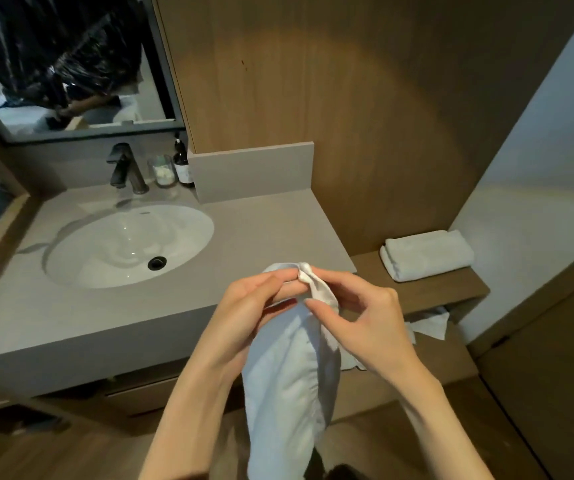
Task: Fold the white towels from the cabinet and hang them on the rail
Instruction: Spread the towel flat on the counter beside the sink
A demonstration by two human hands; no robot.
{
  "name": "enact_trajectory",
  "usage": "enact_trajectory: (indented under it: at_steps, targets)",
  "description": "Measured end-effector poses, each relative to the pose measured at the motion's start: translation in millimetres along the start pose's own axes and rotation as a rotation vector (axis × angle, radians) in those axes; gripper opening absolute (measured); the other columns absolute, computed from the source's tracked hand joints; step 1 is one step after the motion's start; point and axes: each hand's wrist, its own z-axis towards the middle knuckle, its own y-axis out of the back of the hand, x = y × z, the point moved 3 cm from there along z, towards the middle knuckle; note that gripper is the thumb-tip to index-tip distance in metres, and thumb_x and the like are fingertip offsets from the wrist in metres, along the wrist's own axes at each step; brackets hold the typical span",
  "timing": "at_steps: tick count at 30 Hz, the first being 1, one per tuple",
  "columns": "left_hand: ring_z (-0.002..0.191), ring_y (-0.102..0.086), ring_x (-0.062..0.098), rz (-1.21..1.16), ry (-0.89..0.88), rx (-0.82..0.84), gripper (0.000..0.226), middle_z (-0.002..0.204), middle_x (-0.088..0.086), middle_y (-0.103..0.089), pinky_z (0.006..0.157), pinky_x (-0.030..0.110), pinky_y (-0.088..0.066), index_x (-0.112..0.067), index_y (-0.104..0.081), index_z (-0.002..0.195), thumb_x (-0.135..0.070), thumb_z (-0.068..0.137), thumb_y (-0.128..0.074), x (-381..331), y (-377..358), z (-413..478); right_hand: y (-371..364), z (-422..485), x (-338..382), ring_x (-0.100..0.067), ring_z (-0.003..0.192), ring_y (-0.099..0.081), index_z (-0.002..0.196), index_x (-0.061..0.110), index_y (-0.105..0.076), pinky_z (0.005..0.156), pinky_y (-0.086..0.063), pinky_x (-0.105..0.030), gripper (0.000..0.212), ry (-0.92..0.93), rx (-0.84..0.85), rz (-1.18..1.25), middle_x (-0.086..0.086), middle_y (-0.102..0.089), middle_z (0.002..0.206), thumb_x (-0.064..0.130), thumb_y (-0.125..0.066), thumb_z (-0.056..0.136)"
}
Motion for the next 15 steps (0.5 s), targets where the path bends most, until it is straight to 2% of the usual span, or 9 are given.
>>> enact_trajectory:
  at_steps: [2,7,11,13,15]
  targets:
    - [0.083,-0.071,0.019,-0.007,-0.017,0.025,0.029,0.090,0.018,-0.073,0.072,0.020,-0.057,-0.010,-0.079,0.080,-0.028,0.063,-0.065,-2.6,-5.8,-2.2,7.5,-0.5,2.4,0.001,0.100,-0.066,0.115,0.034,-0.066,0.082,-0.053,-0.016,0.035,-0.006,-0.009,0.024,0.022,-0.071,0.104,0.019,-0.073,0.084]
    - [0.100,-0.069,0.017,0.131,-0.064,0.100,0.044,0.102,0.012,-0.074,0.084,0.020,-0.055,-0.007,-0.074,0.101,-0.034,0.068,-0.061,-3.4,-27.4,-6.2,27.2,-4.5,0.2,-0.001,0.096,-0.067,0.110,0.034,-0.068,0.079,-0.055,-0.016,0.031,0.033,-0.097,-0.014,0.022,-0.071,0.099,0.013,-0.070,0.087]
    - [0.107,-0.065,0.013,0.267,-0.103,0.197,0.047,0.108,0.003,-0.073,0.089,0.022,-0.051,-0.015,-0.074,0.104,-0.043,0.068,-0.062,2.3,-57.1,-9.6,56.8,-14.4,-2.0,0.003,0.092,-0.066,0.102,0.044,-0.064,0.071,-0.052,-0.009,0.029,0.051,-0.238,-0.072,0.035,-0.067,0.090,0.021,-0.070,0.086]
    - [0.106,-0.065,0.011,0.377,-0.226,0.124,0.031,0.107,-0.001,-0.073,0.088,0.018,-0.051,-0.019,-0.074,0.102,-0.038,0.080,-0.063,8.2,-70.3,-6.5,76.9,-18.8,-2.4,0.006,0.093,-0.064,0.102,0.047,-0.060,0.071,-0.049,-0.006,0.026,0.063,-0.258,-0.107,0.039,-0.064,0.087,0.028,-0.065,0.085]
    - [0.112,-0.059,0.006,0.570,-0.429,-0.057,0.022,0.115,-0.010,-0.067,0.088,0.012,-0.048,-0.027,-0.068,0.111,-0.034,0.090,-0.065,13.9,-76.5,1.3,98.5,-22.9,-3.6,0.008,0.094,-0.063,0.102,0.048,-0.059,0.073,-0.049,-0.005,0.024,0.068,-0.274,-0.127,0.037,-0.062,0.091,0.031,-0.060,0.084]
